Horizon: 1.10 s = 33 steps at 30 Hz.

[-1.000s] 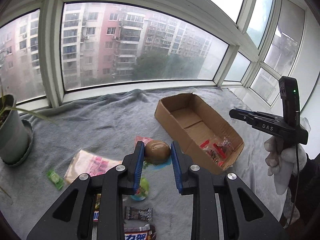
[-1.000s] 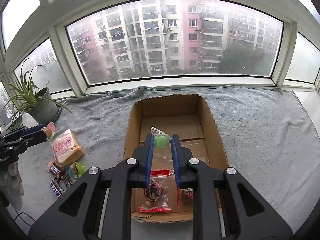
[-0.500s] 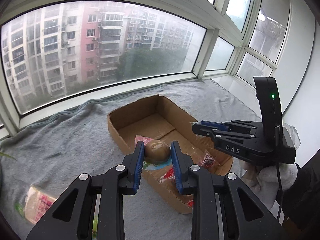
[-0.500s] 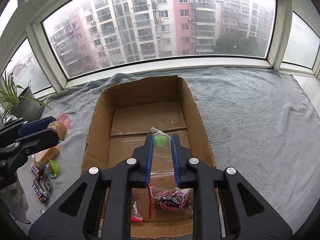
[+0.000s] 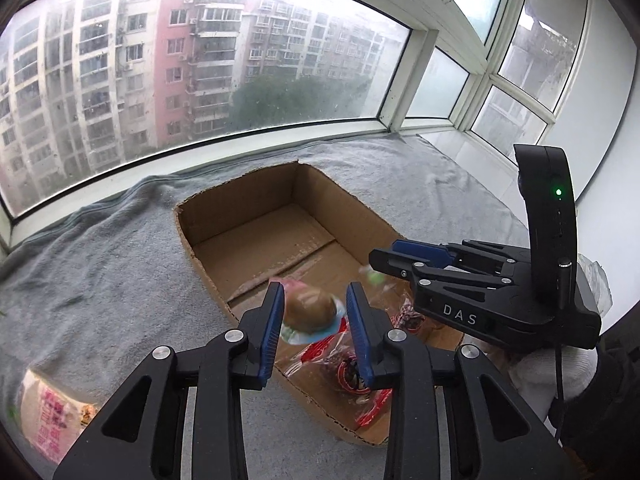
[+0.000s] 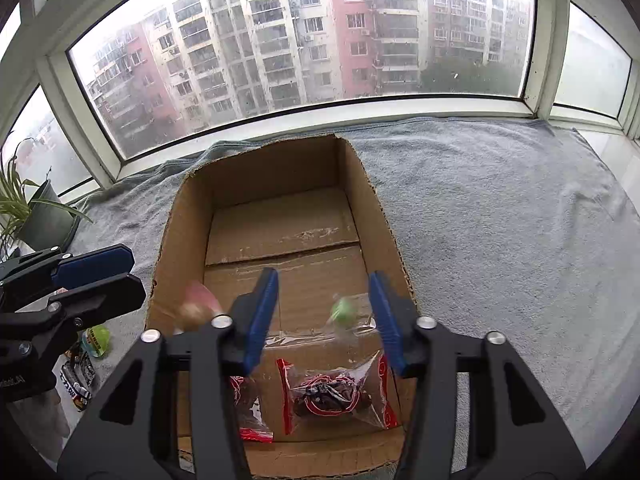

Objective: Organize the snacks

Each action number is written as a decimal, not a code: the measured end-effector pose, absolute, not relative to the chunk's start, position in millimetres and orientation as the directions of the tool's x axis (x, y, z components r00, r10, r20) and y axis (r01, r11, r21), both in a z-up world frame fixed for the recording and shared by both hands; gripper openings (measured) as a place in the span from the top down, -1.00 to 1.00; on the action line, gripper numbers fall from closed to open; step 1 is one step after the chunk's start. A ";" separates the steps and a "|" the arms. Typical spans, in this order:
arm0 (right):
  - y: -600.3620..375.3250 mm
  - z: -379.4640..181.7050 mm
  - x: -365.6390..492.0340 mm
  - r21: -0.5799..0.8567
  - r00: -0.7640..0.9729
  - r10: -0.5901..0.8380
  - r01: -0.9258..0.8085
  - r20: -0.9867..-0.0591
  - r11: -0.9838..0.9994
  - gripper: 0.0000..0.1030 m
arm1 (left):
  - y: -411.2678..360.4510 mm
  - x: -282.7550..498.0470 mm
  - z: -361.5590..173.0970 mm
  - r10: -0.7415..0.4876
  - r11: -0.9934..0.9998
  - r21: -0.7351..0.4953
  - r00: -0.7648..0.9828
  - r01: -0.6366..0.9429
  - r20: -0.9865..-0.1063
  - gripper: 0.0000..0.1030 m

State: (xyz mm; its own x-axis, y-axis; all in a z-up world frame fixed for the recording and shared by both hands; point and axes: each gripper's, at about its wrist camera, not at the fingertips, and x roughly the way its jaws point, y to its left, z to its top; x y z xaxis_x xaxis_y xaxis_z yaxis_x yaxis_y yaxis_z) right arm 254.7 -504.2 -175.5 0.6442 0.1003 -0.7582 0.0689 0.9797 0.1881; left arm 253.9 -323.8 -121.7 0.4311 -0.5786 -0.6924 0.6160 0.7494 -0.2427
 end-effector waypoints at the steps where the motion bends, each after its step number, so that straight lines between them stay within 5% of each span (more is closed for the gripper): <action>1: -503.9 -173.0 253.6 0.184 0.650 0.095 0.071 -0.754 0.980 -0.19 | -323.3 254.7 -121.1 -0.578 0.751 -0.246 0.430 0.613 -0.694 0.32; 4: -504.0 -167.7 250.7 0.191 0.655 0.099 0.070 -0.749 0.979 -0.19 | -317.7 255.2 -118.5 -0.586 0.749 -0.262 0.424 0.609 -0.691 0.09; 17: -486.0 -138.9 226.9 0.181 0.677 0.118 0.023 -0.727 0.983 -0.19 | -272.4 248.0 -90.4 -0.580 0.771 -0.253 0.478 0.585 -0.660 0.09; 33: -385.7 -106.4 168.9 0.226 0.657 0.296 -0.192 -0.693 0.955 -0.20 | -102.0 206.8 -65.4 -0.468 0.874 -0.235 0.612 0.424 -0.637 0.09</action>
